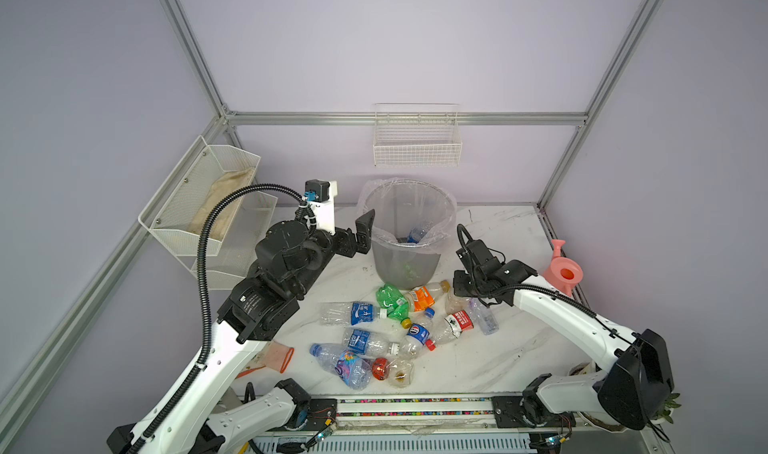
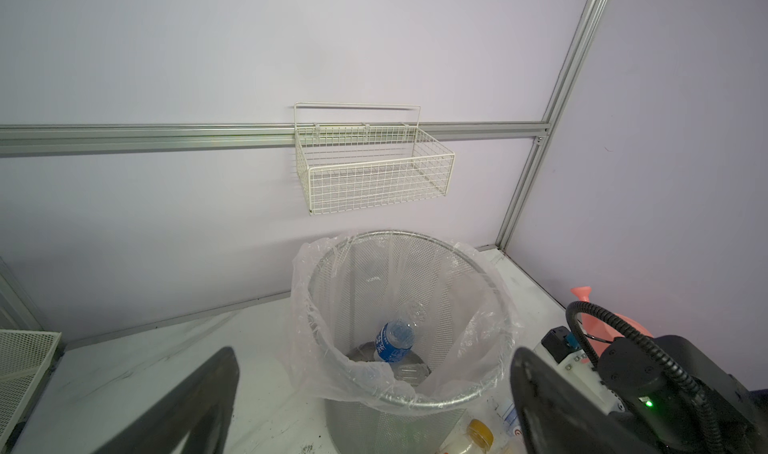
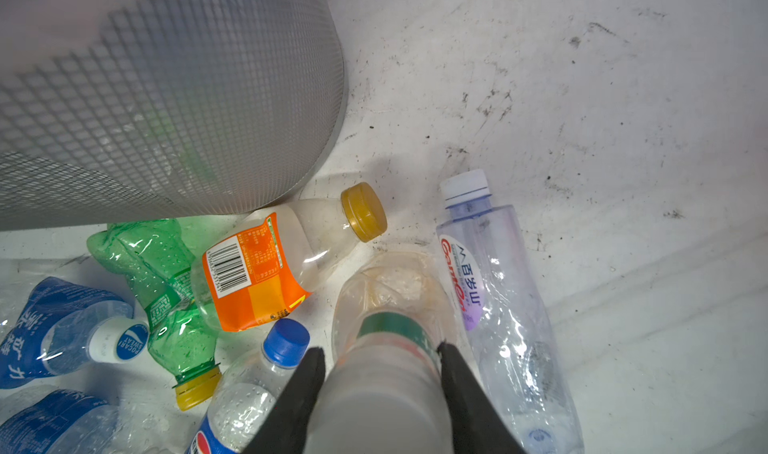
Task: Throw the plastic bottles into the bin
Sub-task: 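Close the right gripper on the white green-band bottle, then lift the green-band bottle with the right gripper over the wastebasket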
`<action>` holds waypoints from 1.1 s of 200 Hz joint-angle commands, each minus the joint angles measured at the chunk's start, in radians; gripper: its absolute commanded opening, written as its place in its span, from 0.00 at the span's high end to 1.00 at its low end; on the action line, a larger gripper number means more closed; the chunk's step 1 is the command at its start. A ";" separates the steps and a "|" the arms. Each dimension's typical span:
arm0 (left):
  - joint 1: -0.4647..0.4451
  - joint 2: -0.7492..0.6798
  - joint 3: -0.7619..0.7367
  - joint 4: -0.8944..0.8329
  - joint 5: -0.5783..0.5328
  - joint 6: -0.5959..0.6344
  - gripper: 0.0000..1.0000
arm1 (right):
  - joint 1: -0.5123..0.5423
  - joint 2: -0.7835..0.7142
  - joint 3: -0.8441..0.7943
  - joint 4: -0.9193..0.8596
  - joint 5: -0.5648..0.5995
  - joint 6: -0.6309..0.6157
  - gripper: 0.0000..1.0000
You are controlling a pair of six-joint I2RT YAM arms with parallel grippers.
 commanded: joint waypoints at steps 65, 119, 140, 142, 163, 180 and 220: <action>0.007 -0.006 -0.026 0.025 -0.003 -0.014 0.00 | 0.006 -0.111 0.355 -0.066 0.176 -0.032 0.86; 0.007 -0.015 -0.030 0.023 -0.009 -0.014 0.00 | 0.006 -0.137 0.721 0.028 0.358 -0.156 1.00; 0.007 -0.021 -0.033 0.022 -0.012 -0.012 0.00 | 0.006 -0.169 0.784 0.084 0.436 -0.191 1.00; 0.006 -0.021 -0.034 0.023 -0.013 -0.013 0.00 | 0.006 -0.186 0.773 0.109 0.436 -0.199 1.00; 0.007 -0.028 -0.041 0.029 -0.018 -0.012 0.00 | 0.006 -0.372 0.560 0.434 0.259 -0.255 1.00; 0.007 -0.029 -0.043 0.032 -0.017 -0.012 0.00 | 0.007 -0.424 0.493 0.561 0.129 -0.237 1.00; 0.007 -0.029 -0.041 0.033 -0.010 -0.012 0.00 | 0.006 -0.419 0.482 0.570 0.070 -0.231 1.00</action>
